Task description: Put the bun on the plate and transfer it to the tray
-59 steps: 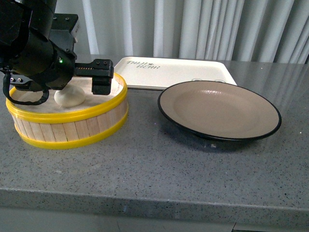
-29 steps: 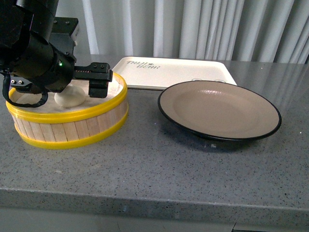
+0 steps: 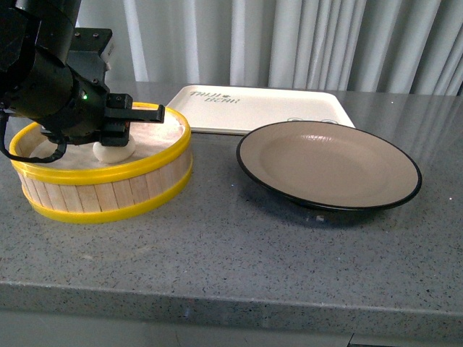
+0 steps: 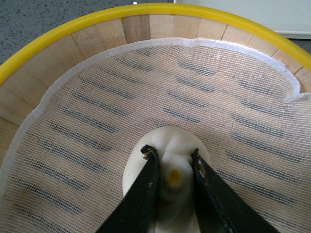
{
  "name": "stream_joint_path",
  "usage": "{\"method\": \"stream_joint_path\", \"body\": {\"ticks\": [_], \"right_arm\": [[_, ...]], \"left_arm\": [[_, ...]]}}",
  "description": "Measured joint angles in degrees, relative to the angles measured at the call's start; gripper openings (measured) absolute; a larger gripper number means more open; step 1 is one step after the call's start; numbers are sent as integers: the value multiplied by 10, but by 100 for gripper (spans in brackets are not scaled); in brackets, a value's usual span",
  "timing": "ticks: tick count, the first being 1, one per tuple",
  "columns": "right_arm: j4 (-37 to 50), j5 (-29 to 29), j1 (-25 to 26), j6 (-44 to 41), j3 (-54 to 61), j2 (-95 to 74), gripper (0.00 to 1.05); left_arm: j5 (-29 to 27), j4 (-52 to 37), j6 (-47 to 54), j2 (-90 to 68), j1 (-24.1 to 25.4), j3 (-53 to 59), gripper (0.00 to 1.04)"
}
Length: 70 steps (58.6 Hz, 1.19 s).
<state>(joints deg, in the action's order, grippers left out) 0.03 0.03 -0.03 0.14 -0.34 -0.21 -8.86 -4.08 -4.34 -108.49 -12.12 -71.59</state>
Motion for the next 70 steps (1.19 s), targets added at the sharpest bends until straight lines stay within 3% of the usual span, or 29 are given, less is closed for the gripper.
{"method": "stream_joint_path", "body": {"ticks": [21,36,47,70], "right_arm": [[0,0,0,0,0,0,96],[0,0,0,0,0,0,96],[0,0,0,0,0,0,96],[0,0,0,0,0,0,96]], "left_arm": [[2,8,16,48,-17,-43,4],[21,38,43,67,-97,-74,4],[39,57,89,45,-196,-113,4],[30,104,108,-70,-242,-214,4]]}}
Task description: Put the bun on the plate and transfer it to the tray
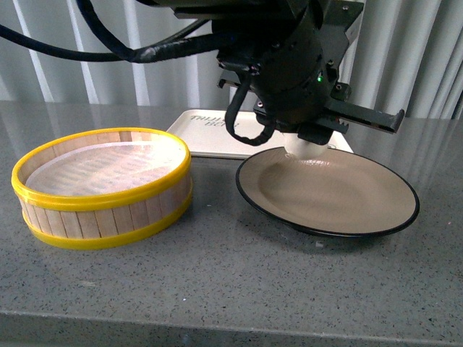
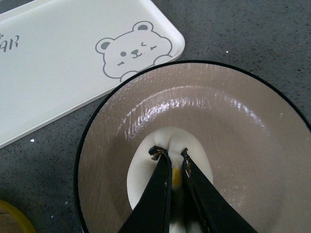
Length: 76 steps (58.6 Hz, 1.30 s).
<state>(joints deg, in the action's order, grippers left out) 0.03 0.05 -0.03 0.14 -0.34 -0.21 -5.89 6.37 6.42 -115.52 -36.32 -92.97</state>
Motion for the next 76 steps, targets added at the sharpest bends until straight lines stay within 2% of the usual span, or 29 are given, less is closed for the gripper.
{"method": "stream_joint_path", "body": {"ticks": [18,62,72,76], "right_arm": [[0,0,0,0,0,0,96],[0,0,0,0,0,0,96],[0,0,0,0,0,0,96],[0,0,0,0,0,0,96]], "left_arm": [[4,17,7,-32,-37,-24,4],[-30,19,-4,-102,-54,-79,5],[-34,19,-7,-104,-53,-78,41],[-30,18,-10,-104,-51,-78,50]]}}
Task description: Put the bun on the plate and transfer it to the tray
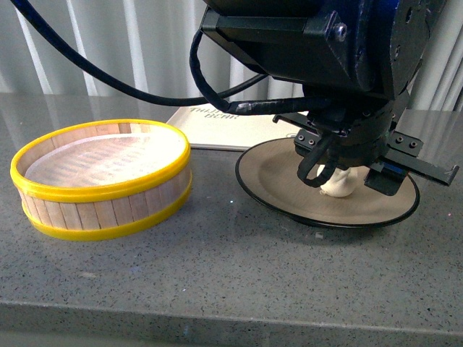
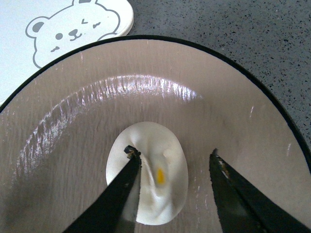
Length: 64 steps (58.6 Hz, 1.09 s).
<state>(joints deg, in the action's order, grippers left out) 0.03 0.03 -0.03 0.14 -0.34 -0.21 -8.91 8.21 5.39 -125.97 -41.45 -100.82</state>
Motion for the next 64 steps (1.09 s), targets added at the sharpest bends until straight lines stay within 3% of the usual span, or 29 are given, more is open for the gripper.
{"method": "stream_joint_path", "body": {"ticks": [21,42,54,55,58,64], "right_arm": [[0,0,0,0,0,0,96],[0,0,0,0,0,0,96],[0,0,0,0,0,0,96],[0,0,0,0,0,0,96],[0,0,0,0,0,0,96],[0,-2,0,0,0,0,96]], "left_arm": [[11,-3,-10,37,18,8,100],[-1,-27,-39,207,103,139,98],[-12,-37,-42,215,106,151,97],[-62,-97,-43,222,104,178,93],[-140,-222,-44,243,104,247,84],[-164,-417,-46,322,135,414,64]]}}
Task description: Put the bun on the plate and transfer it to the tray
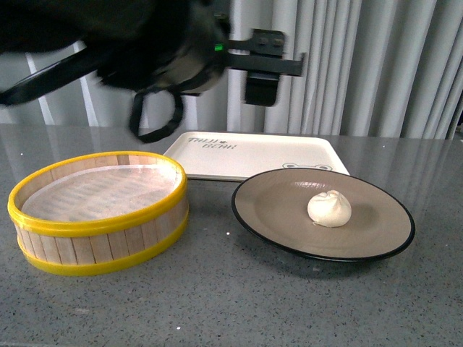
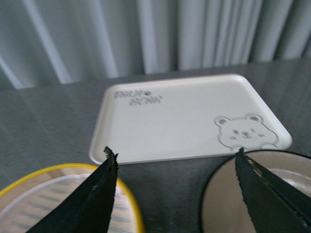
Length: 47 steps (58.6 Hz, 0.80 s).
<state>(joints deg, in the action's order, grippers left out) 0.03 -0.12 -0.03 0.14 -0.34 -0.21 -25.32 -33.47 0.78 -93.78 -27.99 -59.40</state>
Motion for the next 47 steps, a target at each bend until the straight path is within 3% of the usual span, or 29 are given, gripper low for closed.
{"method": "stream_joint_path", "body": {"ticks": [6,14,18,31,47], "right_arm": [[0,0,0,0,0,0,96],[0,2,0,0,0,0,96],[0,1,0,0,0,0,96],[0,2,0,0,0,0,96],[0,2,0,0,0,0,96]], "left_arm": [[21,-77,-3,80,45,123,46],[57,-114,-9,149,90,245,23],[92,-129,-9,188,108,314,5],[149,-141,-9,303,174,442,4],[190,-106,-9,415,217,518,4]]}}
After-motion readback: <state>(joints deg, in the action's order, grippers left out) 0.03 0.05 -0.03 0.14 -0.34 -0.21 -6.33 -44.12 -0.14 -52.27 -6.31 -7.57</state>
